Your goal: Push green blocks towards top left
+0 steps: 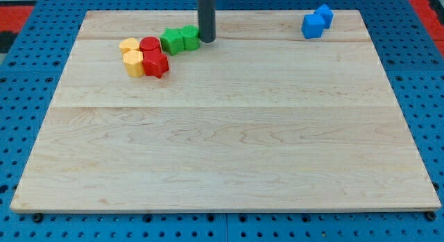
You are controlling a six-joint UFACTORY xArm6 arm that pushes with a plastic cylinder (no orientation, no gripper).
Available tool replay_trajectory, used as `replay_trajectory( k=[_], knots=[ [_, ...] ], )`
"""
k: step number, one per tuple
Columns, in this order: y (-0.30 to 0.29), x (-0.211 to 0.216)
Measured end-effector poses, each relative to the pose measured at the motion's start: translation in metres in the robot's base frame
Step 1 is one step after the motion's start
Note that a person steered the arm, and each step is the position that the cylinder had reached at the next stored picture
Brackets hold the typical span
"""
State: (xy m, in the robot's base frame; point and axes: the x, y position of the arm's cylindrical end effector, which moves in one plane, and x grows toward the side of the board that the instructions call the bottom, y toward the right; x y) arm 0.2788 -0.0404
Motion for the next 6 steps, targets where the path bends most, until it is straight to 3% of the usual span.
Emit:
replay_trajectory(
  k=[4,6],
  knots=[
    [-0.082,0.016],
    [-0.128,-0.008]
  ],
)
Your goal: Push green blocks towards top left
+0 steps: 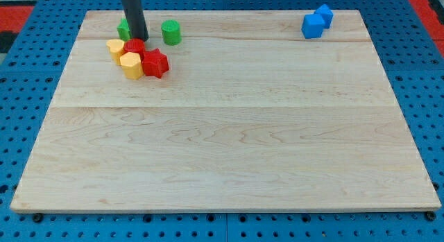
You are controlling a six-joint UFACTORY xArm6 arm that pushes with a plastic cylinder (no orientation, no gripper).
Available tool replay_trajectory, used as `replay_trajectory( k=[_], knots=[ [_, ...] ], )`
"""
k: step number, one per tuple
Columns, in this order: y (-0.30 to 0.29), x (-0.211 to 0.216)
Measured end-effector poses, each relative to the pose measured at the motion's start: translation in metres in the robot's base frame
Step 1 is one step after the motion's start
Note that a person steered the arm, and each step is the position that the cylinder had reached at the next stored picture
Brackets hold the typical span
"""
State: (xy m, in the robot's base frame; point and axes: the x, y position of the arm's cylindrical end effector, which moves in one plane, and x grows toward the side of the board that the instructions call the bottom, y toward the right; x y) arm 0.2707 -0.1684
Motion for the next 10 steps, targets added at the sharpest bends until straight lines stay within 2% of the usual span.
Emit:
replay_trajectory(
  k=[1,2,3,4,5,6,7,9,10],
  knots=[
    [-0.011,-0.01],
    [0.013,-0.054],
    [0.051,-0.078],
    [0.093,-0.069],
    [0.123,-0.043],
    [0.119,-0.012],
    [0.085,-0.004],
    [0.025,-0.009],
    [0.019,-0.008]
  ],
)
